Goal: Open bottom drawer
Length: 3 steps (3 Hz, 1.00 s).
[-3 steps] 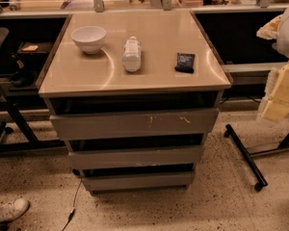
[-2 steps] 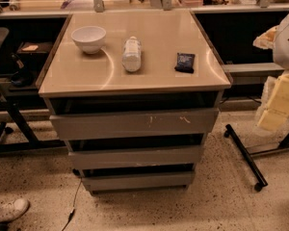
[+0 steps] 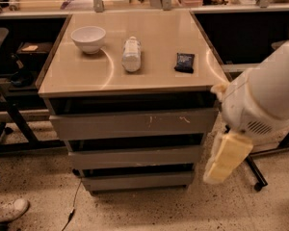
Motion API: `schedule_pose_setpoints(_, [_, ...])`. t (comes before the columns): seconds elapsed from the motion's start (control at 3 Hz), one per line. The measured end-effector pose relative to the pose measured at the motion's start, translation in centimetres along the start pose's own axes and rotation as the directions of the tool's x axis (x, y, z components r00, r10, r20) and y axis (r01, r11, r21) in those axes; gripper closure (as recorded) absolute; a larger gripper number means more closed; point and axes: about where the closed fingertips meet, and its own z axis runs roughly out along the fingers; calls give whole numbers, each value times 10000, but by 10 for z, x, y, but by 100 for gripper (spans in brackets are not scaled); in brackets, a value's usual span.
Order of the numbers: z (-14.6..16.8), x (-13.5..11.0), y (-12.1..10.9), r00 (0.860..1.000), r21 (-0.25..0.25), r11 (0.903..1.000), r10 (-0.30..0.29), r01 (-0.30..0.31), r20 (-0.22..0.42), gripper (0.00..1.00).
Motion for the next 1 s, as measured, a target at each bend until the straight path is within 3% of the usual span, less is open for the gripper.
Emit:
schedule_pose_setpoints(0.33, [99, 19, 51, 9995, -1109, 9936, 177, -206, -273, 0])
schedule_pose_setpoints(0.67, [99, 19, 51, 9995, -1120, 9935, 176, -206, -279, 0])
schedule_pose_setpoints(1.0, [131, 17, 56, 9995, -1205, 9922, 324, -323, -12, 0])
